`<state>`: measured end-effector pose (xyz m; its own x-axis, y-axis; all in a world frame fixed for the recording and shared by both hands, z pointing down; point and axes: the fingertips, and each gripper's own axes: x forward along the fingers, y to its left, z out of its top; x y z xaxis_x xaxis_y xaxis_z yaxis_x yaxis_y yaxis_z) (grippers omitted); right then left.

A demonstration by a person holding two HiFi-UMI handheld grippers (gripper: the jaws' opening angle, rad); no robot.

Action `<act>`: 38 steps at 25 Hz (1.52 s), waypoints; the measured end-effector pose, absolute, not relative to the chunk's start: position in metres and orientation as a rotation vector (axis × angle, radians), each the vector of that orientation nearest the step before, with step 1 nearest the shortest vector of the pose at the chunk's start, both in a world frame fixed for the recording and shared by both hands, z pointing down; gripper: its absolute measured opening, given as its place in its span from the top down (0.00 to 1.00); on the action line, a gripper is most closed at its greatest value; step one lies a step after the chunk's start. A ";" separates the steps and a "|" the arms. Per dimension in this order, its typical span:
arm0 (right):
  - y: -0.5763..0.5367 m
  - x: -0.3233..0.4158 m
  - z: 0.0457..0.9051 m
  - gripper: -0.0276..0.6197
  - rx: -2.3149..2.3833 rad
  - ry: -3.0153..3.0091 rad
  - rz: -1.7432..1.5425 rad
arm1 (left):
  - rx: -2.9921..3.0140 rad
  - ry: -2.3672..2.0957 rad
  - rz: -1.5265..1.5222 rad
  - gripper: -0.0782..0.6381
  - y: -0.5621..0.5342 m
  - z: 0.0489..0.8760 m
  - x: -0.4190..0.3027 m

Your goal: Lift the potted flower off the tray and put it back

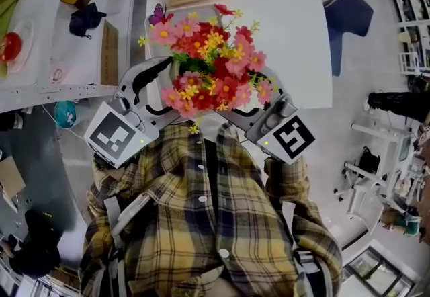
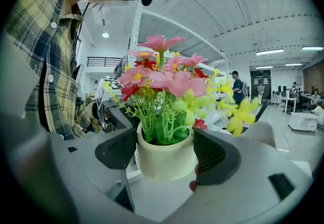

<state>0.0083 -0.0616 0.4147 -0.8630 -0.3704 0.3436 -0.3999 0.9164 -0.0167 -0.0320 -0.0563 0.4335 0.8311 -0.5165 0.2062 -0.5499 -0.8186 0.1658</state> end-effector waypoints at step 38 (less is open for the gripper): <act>-0.061 0.013 0.414 0.42 0.568 -2.737 0.081 | 2.762 -0.851 0.145 0.43 -0.056 0.434 -0.028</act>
<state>0.0126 -0.0614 0.4137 -0.8609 -0.3761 0.3427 -0.3957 0.9183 0.0137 -0.0276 -0.0562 0.4341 0.8247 -0.5406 0.1660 -0.5651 -0.7992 0.2049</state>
